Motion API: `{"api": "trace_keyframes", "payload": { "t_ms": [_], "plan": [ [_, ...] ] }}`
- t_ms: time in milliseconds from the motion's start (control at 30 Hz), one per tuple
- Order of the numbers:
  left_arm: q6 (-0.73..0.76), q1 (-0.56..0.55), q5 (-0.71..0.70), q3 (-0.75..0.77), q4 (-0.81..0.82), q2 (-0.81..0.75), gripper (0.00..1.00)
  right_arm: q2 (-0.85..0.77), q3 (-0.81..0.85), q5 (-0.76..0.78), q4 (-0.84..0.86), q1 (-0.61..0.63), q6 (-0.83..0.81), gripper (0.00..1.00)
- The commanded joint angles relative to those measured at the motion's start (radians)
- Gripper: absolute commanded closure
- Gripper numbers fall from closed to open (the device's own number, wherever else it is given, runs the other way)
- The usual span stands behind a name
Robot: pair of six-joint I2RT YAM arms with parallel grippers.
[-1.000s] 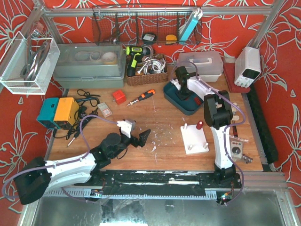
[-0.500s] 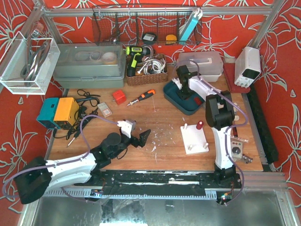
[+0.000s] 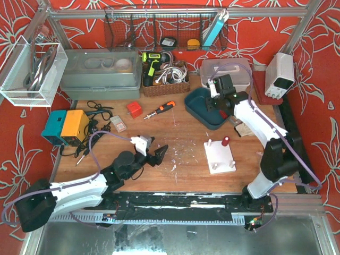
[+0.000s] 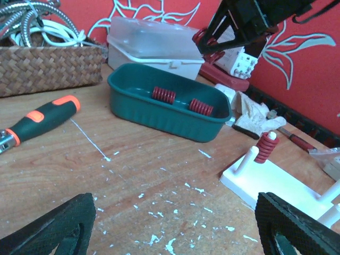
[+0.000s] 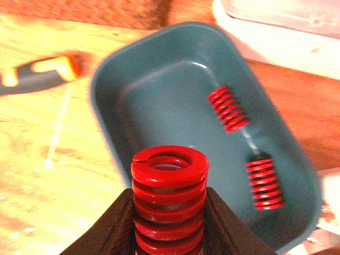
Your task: Install the large spring
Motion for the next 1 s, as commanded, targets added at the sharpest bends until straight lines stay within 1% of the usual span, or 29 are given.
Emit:
{"api": "trace_keyframes", "payload": {
  "t_ms": [0,100,167,267,333,433,500,600,700,767,867,967],
  "plan": [
    [-0.013,0.001,-0.009,-0.018,0.024,-0.061,0.20,-0.133,-0.123,-0.076,0.162,0.073,0.206,1.00],
    [-0.023,0.000,-0.036,-0.034,0.014,-0.111,0.23,-0.232,-0.221,-0.075,0.222,0.129,0.268,1.00],
    [-0.037,0.000,-0.053,-0.045,0.020,-0.142,0.26,-0.300,-0.284,-0.068,0.271,0.169,0.334,1.00],
    [-0.105,0.001,-0.075,-0.050,0.022,-0.184,0.32,-0.387,-0.380,-0.072,0.354,0.227,0.463,1.00],
    [-0.145,0.000,-0.054,-0.041,0.025,-0.204,0.34,-0.433,-0.429,-0.074,0.401,0.280,0.541,1.00],
    [-0.147,0.000,0.016,0.006,0.014,-0.204,0.34,-0.473,-0.487,-0.039,0.459,0.362,0.663,1.00],
    [-0.117,-0.002,0.059,0.037,0.001,-0.188,0.33,-0.496,-0.534,-0.017,0.518,0.403,0.738,1.00],
    [-0.084,-0.010,0.080,0.047,0.021,-0.165,0.30,-0.528,-0.590,0.029,0.595,0.451,0.829,1.00],
    [-0.064,-0.016,0.101,0.042,0.065,-0.146,0.25,-0.537,-0.608,0.073,0.645,0.498,0.869,1.00],
    [-0.053,-0.017,0.126,0.061,0.065,-0.125,0.23,-0.517,-0.583,0.075,0.639,0.528,0.852,1.00],
    [-0.047,-0.019,0.148,0.102,0.044,-0.074,0.23,-0.490,-0.543,0.110,0.621,0.574,0.820,1.00],
    [-0.053,-0.019,0.140,0.124,0.053,-0.024,0.24,-0.473,-0.538,0.121,0.658,0.612,0.820,1.00]
  ]
}}
